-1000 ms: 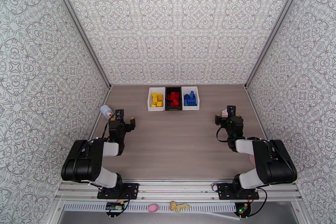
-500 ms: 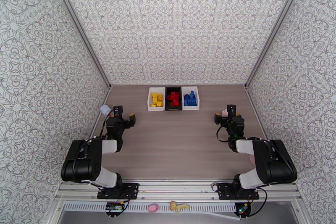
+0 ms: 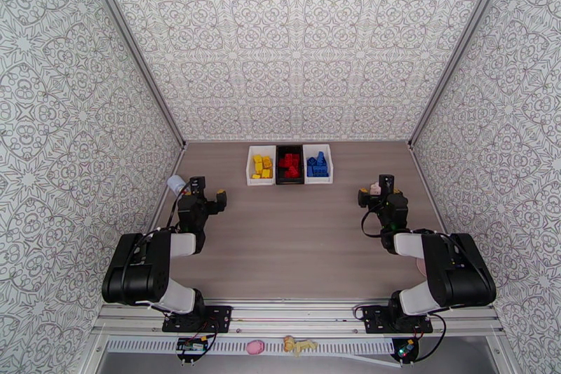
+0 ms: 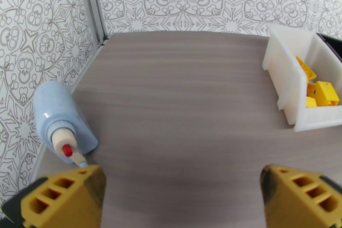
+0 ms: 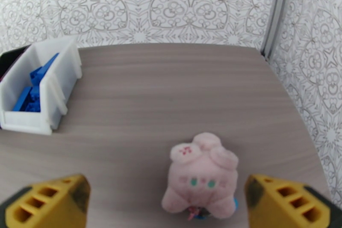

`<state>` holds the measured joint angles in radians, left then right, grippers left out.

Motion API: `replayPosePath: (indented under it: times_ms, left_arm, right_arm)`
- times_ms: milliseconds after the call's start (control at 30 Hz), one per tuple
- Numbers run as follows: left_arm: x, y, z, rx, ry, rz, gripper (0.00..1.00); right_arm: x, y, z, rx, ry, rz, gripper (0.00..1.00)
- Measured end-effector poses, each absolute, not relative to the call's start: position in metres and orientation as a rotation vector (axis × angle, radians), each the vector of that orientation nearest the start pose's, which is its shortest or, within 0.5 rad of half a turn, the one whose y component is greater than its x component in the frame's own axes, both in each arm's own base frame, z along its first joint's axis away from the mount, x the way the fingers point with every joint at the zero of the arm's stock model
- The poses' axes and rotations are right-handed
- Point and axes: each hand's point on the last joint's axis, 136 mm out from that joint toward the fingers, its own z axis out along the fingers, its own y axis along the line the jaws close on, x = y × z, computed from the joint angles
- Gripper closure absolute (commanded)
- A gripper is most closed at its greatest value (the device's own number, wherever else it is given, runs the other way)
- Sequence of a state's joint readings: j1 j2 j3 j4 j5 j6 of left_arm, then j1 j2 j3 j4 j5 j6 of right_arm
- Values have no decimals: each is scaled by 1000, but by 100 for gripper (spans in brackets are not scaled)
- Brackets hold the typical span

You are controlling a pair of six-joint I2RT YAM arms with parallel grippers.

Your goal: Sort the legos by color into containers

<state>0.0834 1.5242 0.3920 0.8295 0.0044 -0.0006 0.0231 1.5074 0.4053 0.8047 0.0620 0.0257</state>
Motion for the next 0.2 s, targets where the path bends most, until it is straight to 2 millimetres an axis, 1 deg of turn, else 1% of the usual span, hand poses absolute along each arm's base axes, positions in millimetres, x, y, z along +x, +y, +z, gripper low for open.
replayPosePath:
  times_ms: [200]
  left_arm:
    - [399, 33, 107, -75, 1876, 52, 0]
  right_arm:
    - [402, -1, 114, 45, 1867, -24, 0]
